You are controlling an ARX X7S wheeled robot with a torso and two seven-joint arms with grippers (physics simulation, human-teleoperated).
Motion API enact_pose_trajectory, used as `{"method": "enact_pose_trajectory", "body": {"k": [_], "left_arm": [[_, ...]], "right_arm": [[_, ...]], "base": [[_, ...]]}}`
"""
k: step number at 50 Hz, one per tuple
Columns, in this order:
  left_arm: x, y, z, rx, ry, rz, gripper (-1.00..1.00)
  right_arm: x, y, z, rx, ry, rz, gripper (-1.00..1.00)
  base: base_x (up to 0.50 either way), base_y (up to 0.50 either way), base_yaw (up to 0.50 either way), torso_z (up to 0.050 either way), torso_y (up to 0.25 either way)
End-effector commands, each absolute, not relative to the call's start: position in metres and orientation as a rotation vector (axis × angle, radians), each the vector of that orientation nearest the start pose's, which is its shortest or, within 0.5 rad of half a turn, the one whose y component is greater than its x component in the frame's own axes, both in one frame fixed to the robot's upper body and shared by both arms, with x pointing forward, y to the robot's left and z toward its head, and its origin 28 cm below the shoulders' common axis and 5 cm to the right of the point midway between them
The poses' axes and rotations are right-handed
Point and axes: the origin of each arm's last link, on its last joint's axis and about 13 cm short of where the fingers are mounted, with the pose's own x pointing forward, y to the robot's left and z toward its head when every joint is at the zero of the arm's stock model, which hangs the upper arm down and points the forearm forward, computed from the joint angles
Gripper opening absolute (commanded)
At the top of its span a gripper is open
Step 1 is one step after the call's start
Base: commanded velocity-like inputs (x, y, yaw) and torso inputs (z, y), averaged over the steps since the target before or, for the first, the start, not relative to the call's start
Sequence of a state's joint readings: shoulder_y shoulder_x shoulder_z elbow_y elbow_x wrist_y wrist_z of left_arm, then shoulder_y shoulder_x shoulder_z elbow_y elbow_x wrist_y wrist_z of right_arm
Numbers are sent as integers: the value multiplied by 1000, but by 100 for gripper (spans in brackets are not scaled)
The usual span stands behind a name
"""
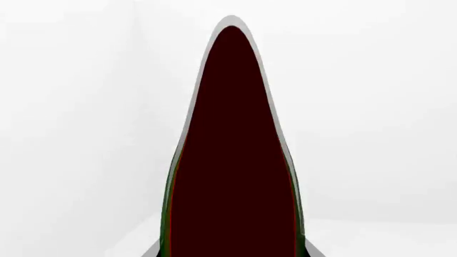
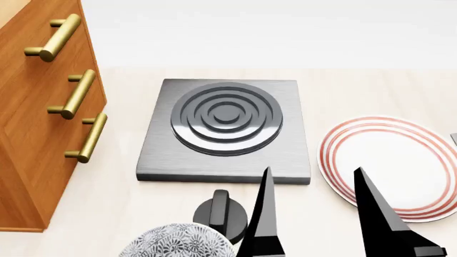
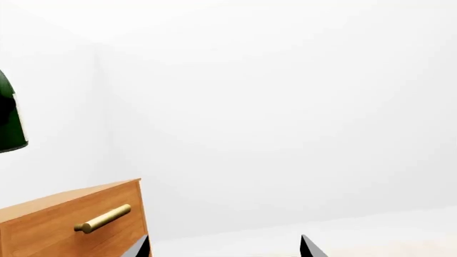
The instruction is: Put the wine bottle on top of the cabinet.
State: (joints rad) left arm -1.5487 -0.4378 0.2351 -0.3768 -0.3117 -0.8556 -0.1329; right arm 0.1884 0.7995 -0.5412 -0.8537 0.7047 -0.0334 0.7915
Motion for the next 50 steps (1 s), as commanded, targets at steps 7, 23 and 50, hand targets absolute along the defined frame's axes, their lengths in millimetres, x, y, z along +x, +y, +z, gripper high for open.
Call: {"method": "enact_pose_trajectory", "body": {"k": [7, 23, 50], "left_arm": [[361, 322, 364, 50, -163, 301, -100], [366, 319, 334, 35, -42, 279, -100], [373, 317, 292, 15, 44, 272, -100]], "right_arm": [[155, -95, 174, 236, -381, 175, 100], [155, -95, 173, 235, -377, 178, 100], [156, -93, 172, 234, -372, 185, 100]], "base": [[0, 0, 0, 0, 0], [0, 0, 0, 0, 1], [0, 0, 0, 0, 0]]}}
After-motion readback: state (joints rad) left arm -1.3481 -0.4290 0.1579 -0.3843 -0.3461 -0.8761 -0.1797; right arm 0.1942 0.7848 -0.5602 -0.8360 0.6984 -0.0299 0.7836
